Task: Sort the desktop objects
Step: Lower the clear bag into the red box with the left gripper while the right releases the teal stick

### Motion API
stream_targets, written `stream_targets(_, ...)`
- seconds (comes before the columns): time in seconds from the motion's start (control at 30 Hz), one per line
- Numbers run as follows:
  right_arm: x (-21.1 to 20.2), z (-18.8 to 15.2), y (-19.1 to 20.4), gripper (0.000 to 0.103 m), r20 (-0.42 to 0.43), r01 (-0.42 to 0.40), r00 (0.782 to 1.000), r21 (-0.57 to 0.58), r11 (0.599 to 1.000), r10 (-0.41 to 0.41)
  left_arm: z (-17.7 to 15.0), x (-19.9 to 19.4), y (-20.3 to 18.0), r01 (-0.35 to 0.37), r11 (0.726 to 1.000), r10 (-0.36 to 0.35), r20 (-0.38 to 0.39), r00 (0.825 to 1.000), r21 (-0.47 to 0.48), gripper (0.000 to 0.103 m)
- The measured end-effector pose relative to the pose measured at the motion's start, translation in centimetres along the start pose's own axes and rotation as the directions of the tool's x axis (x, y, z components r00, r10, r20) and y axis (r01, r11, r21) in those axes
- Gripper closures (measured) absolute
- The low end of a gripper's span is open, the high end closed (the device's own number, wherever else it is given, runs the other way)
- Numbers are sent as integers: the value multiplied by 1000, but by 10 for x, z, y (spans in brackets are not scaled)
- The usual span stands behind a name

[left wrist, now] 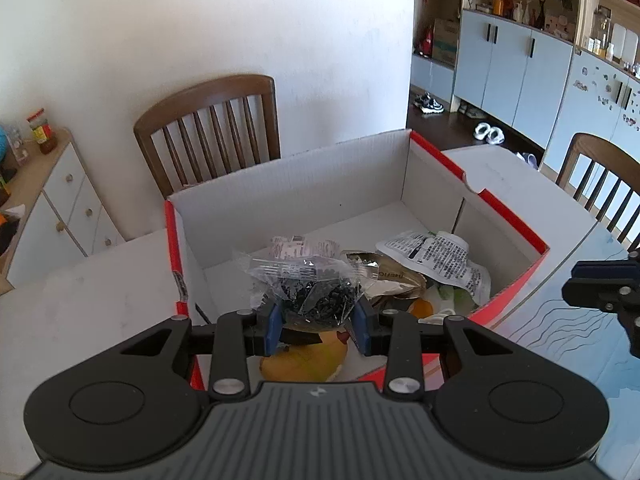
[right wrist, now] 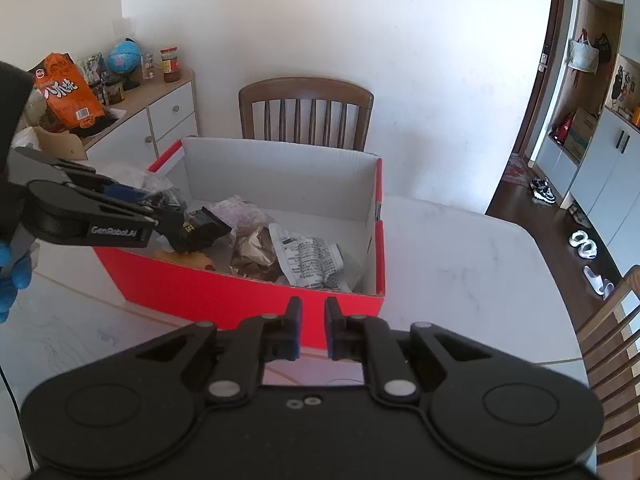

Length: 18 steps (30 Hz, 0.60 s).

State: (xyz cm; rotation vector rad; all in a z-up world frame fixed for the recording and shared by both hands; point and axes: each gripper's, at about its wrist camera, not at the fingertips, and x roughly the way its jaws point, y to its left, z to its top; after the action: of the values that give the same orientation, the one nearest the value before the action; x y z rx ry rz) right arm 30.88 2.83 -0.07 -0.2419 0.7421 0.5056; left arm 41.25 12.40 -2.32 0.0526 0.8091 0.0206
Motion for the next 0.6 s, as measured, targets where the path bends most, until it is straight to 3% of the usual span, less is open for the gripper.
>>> stream_targets(0.6,11,4,-3,91,-7,5,1000,5,1000,-5,11,50,-3,20,999,-15,-106,994,47,69)
